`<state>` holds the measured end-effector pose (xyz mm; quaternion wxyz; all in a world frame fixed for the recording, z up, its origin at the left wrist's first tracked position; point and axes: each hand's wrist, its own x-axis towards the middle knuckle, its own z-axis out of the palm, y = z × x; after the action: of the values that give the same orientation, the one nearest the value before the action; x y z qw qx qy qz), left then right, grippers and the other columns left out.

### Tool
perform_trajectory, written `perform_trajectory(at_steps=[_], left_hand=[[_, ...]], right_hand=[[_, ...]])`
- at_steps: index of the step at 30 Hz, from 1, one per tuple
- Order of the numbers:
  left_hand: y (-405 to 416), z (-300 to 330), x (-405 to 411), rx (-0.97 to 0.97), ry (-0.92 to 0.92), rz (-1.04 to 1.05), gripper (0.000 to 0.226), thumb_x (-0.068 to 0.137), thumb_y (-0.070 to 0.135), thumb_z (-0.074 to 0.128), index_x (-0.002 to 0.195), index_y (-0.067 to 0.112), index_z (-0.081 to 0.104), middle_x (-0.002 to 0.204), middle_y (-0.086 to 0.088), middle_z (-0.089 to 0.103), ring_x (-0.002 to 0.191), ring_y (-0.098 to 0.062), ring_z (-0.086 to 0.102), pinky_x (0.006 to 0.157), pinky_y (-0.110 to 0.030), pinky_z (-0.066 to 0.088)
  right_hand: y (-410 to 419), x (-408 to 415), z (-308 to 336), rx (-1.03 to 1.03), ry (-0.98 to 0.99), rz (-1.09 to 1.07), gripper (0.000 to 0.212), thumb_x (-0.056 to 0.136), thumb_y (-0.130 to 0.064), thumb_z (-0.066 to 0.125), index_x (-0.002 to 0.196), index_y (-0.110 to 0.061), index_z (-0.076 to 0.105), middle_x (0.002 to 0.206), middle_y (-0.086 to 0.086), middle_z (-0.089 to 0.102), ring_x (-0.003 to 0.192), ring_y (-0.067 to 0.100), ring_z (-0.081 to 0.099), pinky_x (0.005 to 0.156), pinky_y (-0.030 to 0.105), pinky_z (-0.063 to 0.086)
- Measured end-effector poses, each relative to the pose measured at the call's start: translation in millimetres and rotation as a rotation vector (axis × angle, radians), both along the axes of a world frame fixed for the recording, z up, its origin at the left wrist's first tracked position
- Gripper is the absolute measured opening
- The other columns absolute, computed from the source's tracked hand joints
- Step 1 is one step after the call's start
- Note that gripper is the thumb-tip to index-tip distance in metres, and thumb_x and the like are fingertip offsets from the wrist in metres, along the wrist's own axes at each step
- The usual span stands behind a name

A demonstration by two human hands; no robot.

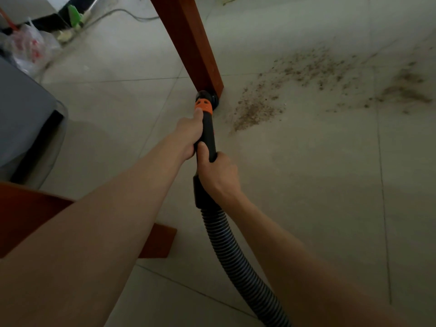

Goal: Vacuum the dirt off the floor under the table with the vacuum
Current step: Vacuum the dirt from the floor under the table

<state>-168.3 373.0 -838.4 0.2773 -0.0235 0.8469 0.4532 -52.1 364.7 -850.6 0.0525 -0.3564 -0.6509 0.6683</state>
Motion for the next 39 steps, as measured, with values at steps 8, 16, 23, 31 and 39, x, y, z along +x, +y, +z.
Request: perform_trajectory(at_steps=[8, 16, 23, 31, 39], left_hand=[[-24.1, 7.4, 2.5, -0.023, 0.030, 0.100, 0.049, 0.100, 0.039, 0.037, 0.129, 0.001, 0.045, 0.119, -0.017, 0.060, 0.105, -0.029, 0.060, 0.085, -0.036, 0.052], [-37.2, 17.4, 30.6, -0.046, -0.024, 0.086, 0.047, 0.099, 0.039, 0.039, 0.125, 0.001, 0.048, 0.119, -0.018, 0.060, 0.092, -0.025, 0.058, 0.078, -0.033, 0.048], [-27.3, 21.7, 54.6, -0.054, -0.072, 0.021, 0.049, 0.099, 0.043, 0.037, 0.121, 0.001, 0.051, 0.111, -0.016, 0.061, 0.079, -0.021, 0.057, 0.065, -0.029, 0.047], [-3.8, 28.5, 55.7, -0.051, -0.046, -0.053, 0.047, 0.101, 0.040, 0.031, 0.117, 0.001, 0.050, 0.087, -0.010, 0.056, 0.067, -0.016, 0.051, 0.060, -0.025, 0.043], [10.0, 31.4, 37.5, -0.074, -0.012, -0.083, 0.041, 0.101, 0.041, 0.034, 0.107, 0.004, 0.051, 0.087, -0.009, 0.058, 0.066, -0.016, 0.051, 0.056, -0.024, 0.043]], right_hand=[[-3.7, 6.3, 12.1, -0.072, -0.010, 0.147, 0.050, 0.097, -0.052, 0.036, 0.079, -0.009, 0.053, 0.065, 0.001, 0.053, 0.053, 0.012, 0.051, 0.044, 0.021, 0.039], [-21.3, 29.6, 22.4, -0.133, -0.035, 0.142, 0.051, 0.098, -0.052, 0.033, 0.086, -0.007, 0.052, 0.066, 0.002, 0.051, 0.053, 0.013, 0.049, 0.043, 0.021, 0.036], [-17.1, 56.1, 30.2, -0.081, -0.054, 0.106, 0.050, 0.098, -0.053, 0.030, 0.087, -0.009, 0.053, 0.066, 0.000, 0.050, 0.053, 0.010, 0.049, 0.041, 0.021, 0.034], [0.1, 52.8, 35.2, -0.067, -0.044, 0.044, 0.051, 0.099, -0.052, 0.031, 0.068, -0.013, 0.046, 0.061, -0.001, 0.049, 0.050, 0.011, 0.048, 0.039, 0.021, 0.033], [7.7, 28.3, 31.0, -0.118, -0.010, 0.001, 0.052, 0.098, -0.053, 0.031, 0.069, -0.012, 0.048, 0.063, 0.002, 0.051, 0.054, 0.015, 0.051, 0.045, 0.024, 0.036]])
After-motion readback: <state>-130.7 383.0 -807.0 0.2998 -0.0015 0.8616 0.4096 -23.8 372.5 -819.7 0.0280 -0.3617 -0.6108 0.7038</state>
